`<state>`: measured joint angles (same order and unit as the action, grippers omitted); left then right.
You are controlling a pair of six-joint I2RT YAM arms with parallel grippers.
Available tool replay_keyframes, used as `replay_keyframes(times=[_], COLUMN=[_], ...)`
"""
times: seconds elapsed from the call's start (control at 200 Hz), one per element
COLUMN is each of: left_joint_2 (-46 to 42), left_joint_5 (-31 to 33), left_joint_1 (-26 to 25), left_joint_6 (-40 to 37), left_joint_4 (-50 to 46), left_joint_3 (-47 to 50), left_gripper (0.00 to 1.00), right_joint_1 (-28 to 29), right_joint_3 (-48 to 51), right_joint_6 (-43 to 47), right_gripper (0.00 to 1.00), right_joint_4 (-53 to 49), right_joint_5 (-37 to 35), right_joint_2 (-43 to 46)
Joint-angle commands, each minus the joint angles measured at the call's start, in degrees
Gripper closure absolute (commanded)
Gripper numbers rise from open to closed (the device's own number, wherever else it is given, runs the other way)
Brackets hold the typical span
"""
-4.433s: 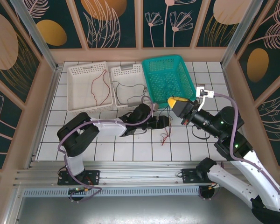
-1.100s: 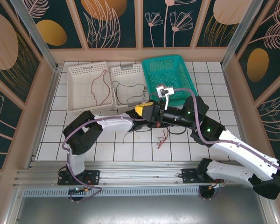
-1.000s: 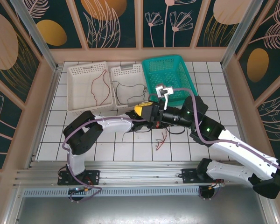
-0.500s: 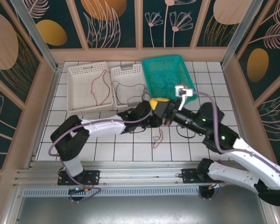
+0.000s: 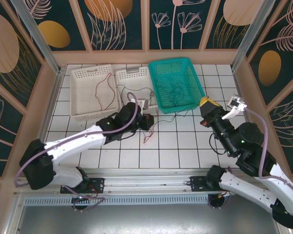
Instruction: Untangle the cables
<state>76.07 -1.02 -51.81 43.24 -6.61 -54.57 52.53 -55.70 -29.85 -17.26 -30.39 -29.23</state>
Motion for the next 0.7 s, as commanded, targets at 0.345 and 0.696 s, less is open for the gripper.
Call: replay_keyframes(times=[0.345, 0.696], left_joint_2=[-23.4, -30.8], left_joint_5=[13.9, 25.3], left_joint_1=[1.7, 2.1], left_joint_6=[-3.5, -6.0], left_joint_4=[-26.0, -40.7], left_joint_3=[-0.4, -7.6], left_gripper=[1.0, 1.0], right_joint_1=[-0.1, 1.5], right_joint_3=[-6.5, -7.6], right_joint_6=[4.8, 6.8], right_gripper=[1.0, 1.0], right_joint_4=[-8.9, -9.8], right_joint_5=[-23.8, -28.4], right_joint_2=[2.5, 2.2])
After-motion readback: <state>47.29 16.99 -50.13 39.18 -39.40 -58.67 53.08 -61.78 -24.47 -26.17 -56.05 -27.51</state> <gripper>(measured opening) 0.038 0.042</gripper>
